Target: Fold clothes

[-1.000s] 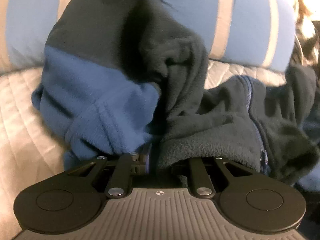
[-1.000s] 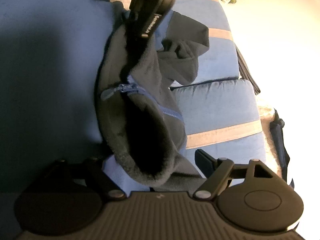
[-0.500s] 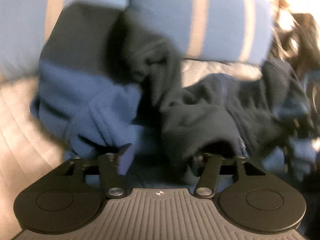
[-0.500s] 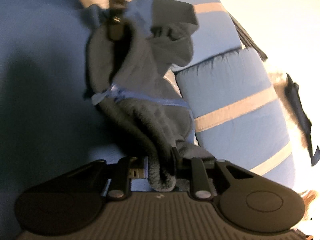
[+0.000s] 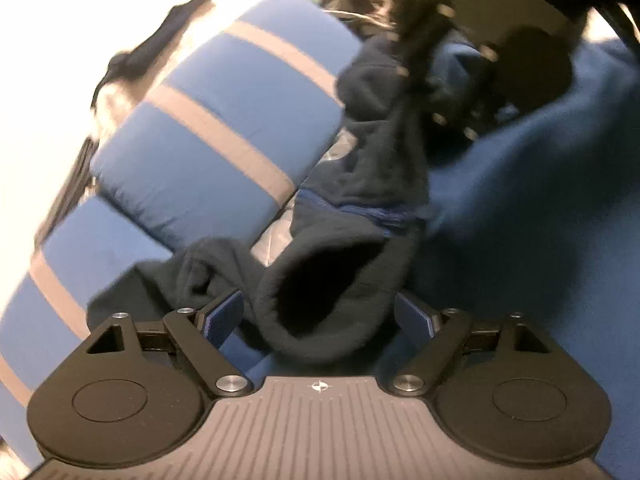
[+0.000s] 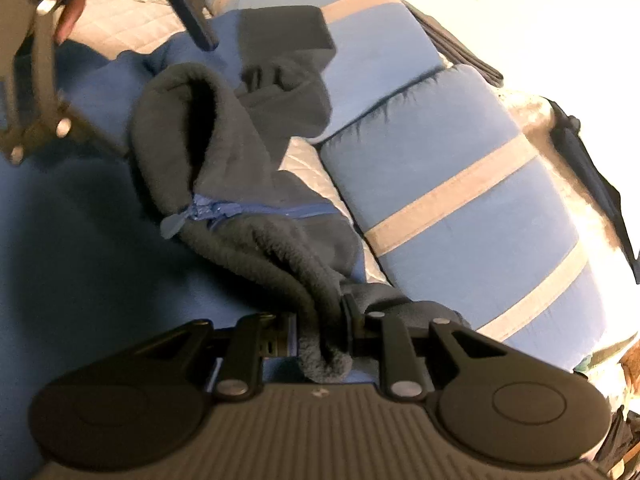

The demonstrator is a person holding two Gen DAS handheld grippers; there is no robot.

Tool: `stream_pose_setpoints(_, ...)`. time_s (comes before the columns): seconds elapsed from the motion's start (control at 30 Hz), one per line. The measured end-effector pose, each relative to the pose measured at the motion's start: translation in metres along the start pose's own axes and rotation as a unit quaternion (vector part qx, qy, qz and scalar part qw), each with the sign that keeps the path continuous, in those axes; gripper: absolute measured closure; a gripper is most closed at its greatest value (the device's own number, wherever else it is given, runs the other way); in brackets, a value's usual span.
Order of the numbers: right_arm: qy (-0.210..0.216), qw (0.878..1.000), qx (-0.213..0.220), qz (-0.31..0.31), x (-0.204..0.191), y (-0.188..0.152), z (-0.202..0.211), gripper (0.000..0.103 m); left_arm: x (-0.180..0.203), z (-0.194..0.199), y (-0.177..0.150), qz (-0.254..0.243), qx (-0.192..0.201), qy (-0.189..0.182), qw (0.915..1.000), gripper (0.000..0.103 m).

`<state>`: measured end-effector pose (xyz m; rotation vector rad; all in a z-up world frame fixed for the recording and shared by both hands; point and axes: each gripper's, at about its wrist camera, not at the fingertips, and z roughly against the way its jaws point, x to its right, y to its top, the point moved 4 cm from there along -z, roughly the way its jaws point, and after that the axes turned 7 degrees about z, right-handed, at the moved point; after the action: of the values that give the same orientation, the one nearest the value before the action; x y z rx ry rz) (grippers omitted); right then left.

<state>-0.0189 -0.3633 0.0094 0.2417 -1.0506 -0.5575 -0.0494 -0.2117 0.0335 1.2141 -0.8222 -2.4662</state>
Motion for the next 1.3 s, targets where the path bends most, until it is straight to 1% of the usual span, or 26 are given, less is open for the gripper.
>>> stream_pose_setpoints(0.07,0.001,1.0,0.002,0.001,0.0,0.001,0.001,0.081,0.01,-0.002,0.001,-0.034,0.003,0.016,0.9993,0.02)
stream_pose_setpoints(0.1,0.001,1.0,0.003,0.001,0.0,0.001,0.002,0.081,0.015,-0.006,0.001,-0.051,-0.001,0.031,0.9982,0.02)
stream_pose_setpoints(0.2,0.003,1.0,0.008,0.008,0.0,0.003,0.001,0.081,0.024,-0.018,0.002,-0.097,-0.008,0.064,0.9932,0.019)
stream_pose_setpoints(0.27,0.003,1.0,0.01,0.012,0.0,0.004,0.001,0.081,0.027,-0.024,0.002,-0.112,-0.016,0.069,0.9913,0.019)
stream_pose_setpoints(0.37,0.002,1.0,0.015,0.01,0.001,0.004,0.005,0.081,0.035,-0.038,0.001,-0.138,-0.037,0.064,0.9876,0.019)
stream_pose_setpoints(0.43,0.001,1.0,0.019,0.005,0.003,0.004,0.008,0.081,0.04,-0.049,-0.006,-0.169,-0.062,0.071,0.9811,0.019)
stream_pose_setpoints(0.53,0.002,1.0,0.021,0.0,0.006,0.0,0.009,0.081,0.044,-0.053,-0.013,-0.205,-0.073,0.083,0.9724,0.019)
stream_pose_setpoints(0.6,0.002,1.0,0.022,-0.001,0.007,-0.002,0.01,0.081,0.042,-0.052,-0.012,-0.199,-0.073,0.084,0.9737,0.019)
stream_pose_setpoints(0.67,0.002,1.0,0.024,-0.001,0.008,-0.002,0.012,0.081,0.038,-0.055,-0.011,-0.189,-0.083,0.088,0.9746,0.02)
stream_pose_setpoints(0.7,0.0,1.0,0.026,-0.001,0.008,-0.001,0.013,0.081,0.034,-0.057,-0.012,-0.181,-0.092,0.093,0.9748,0.023)
stream_pose_setpoints(0.73,-0.004,1.0,0.029,-0.002,0.009,0.0,0.013,0.081,0.03,-0.059,-0.012,-0.172,-0.101,0.098,0.9749,0.039)
stream_pose_setpoints(0.77,-0.009,0.999,0.032,-0.002,0.01,0.002,0.013,0.081,0.025,-0.06,-0.012,-0.161,-0.107,0.107,0.9754,0.058)
stream_pose_setpoints(0.83,-0.021,0.999,0.037,-0.005,0.014,0.004,0.012,0.081,0.007,-0.056,-0.004,-0.121,-0.098,0.146,0.977,0.072)
stream_pose_setpoints(0.87,-0.028,0.999,0.04,-0.008,0.016,0.005,0.01,0.081,-0.004,-0.053,0.0,-0.098,-0.091,0.164,0.9774,0.075)
stream_pose_setpoints(0.93,-0.048,0.998,0.047,-0.013,0.022,0.008,0.002,0.08,-0.026,-0.046,0.014,-0.039,-0.07,0.193,0.978,0.078)
stream_pose_setpoints(1.03,-0.079,0.995,0.05,-0.029,0.035,0.011,-0.017,0.081,-0.047,-0.052,0.028,0.001,-0.056,0.231,0.9713,0.08)
stream_pose_setpoints(1.17,-0.129,0.99,0.047,-0.042,0.059,0.015,-0.056,0.081,-0.059,-0.089,0.04,-0.023,-0.058,0.259,0.9637,0.082)
stream_pose_setpoints(1.3,-0.15,0.984,0.044,-0.081,0.096,0.027,-0.089,0.082,-0.082,-0.125,0.056,-0.032,-0.047,0.286,0.9566,0.084)
